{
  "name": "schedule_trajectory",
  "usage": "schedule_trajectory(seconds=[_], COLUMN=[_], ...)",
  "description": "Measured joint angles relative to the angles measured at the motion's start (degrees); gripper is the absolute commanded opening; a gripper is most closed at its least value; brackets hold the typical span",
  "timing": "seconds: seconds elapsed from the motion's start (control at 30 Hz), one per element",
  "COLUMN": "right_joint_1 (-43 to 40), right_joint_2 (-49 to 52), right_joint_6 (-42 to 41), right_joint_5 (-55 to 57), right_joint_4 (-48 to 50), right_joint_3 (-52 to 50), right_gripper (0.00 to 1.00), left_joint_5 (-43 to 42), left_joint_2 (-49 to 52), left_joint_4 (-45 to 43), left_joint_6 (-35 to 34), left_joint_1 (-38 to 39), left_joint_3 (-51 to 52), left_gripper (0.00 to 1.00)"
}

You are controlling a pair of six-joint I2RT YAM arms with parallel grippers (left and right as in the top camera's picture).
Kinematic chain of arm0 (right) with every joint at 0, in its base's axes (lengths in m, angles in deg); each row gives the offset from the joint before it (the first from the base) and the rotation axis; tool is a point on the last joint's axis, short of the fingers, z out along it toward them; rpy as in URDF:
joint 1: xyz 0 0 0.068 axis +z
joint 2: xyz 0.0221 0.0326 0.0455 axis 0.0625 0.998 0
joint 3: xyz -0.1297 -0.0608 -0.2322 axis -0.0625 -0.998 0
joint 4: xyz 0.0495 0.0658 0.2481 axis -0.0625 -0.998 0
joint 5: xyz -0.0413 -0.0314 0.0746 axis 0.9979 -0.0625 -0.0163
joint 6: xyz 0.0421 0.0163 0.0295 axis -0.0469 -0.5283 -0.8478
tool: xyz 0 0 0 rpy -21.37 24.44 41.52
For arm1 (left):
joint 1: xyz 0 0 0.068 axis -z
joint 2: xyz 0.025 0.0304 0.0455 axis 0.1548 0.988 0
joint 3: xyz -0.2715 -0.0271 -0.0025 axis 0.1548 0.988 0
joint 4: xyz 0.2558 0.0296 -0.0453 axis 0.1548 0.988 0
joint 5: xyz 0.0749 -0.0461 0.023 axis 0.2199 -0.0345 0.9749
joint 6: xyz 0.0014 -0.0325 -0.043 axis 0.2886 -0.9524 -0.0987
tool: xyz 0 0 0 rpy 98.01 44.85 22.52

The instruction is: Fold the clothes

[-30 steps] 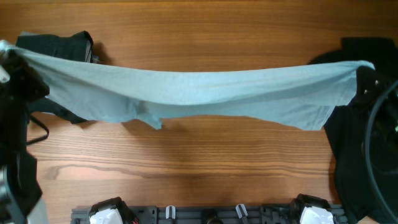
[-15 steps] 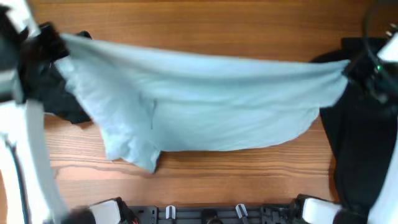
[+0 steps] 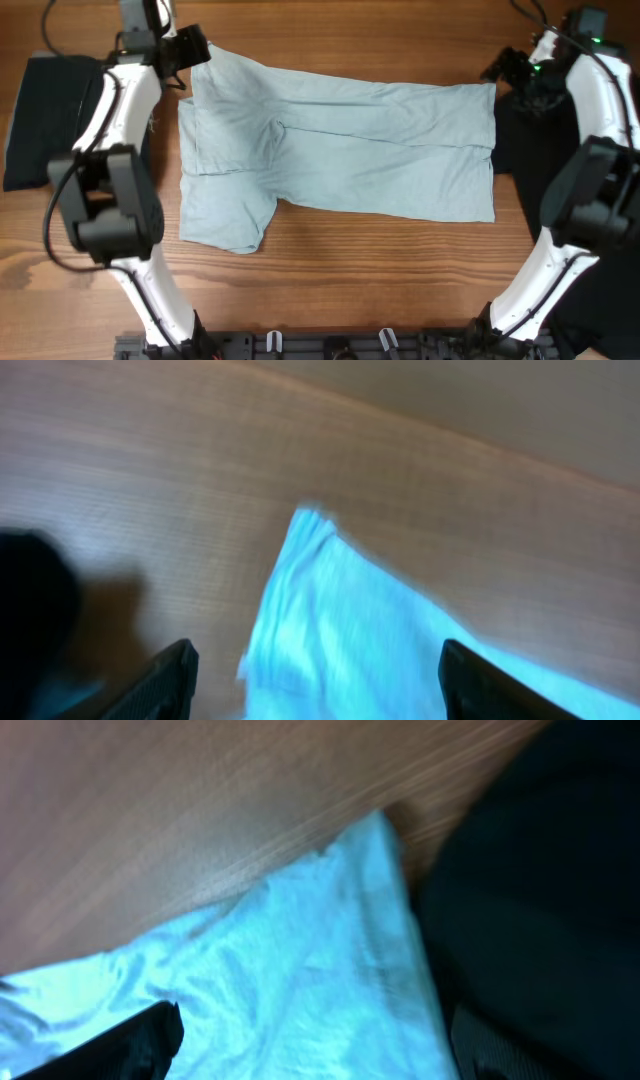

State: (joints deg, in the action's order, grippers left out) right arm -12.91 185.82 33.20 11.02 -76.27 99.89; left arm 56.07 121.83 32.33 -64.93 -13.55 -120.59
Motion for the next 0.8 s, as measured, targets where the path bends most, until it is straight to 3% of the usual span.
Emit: schedule_trajectory(seconds=[0.03,0.1,0.13,0.17,0.33,0.57,0.67,0.8], right_joint_1=[-1.38,-2.56,-2.75,-2.6,-2.36,-2.29,-2.32,-2.32], right_joint_2=[-2.25,-6.23,-9.97,-13.66,-18.97,-18.82,-18.73,-18.71], right_joint_6=[1.07,3.06,4.26,5.03,5.53,5.29,4.26,3.13], right_joint_5=[-0.02,0.0,-0.02,-0.02,0.5,2.19,2.45,2.64], right_joint_4=[-4.31,-10.27,-14.25,-17.51,-29.31,-22.4,-18.47,-14.69], right_joint_3=[-0.02,-0.02,-0.04,-0.04,-0.48,-16.28,-23.91,-30.03], right_gripper=[0.9,0.89,0.87,0.86,0.85,0.86,0.89,0.89], left_joint_5=[0.2,0.44,0.57,0.7,3.37,3.76,3.21,4.17], left_joint_2=[-3.65,-9.22,-13.25,-18.45,-22.08,-21.33,-21.11,-21.07], left_joint_4=[7.91,15.15,20.68,25.88,44.19,47.5,45.55,43.12], left_joint_6=[-0.04,-0.04,-0.24,-0.37,-0.74,-0.83,-0.85,-0.87], left_joint_1=[-0.7,-1.22,-1.33,-1.31,-1.27,-2.86,-2.93,-3.74], left_joint_3=[0.0,-0.09,-0.15,-0.44,-0.42,11.39,17.22,24.39], left_gripper=[0.79,0.72,0.53,0.49,0.58,0.59,0.69,0.61])
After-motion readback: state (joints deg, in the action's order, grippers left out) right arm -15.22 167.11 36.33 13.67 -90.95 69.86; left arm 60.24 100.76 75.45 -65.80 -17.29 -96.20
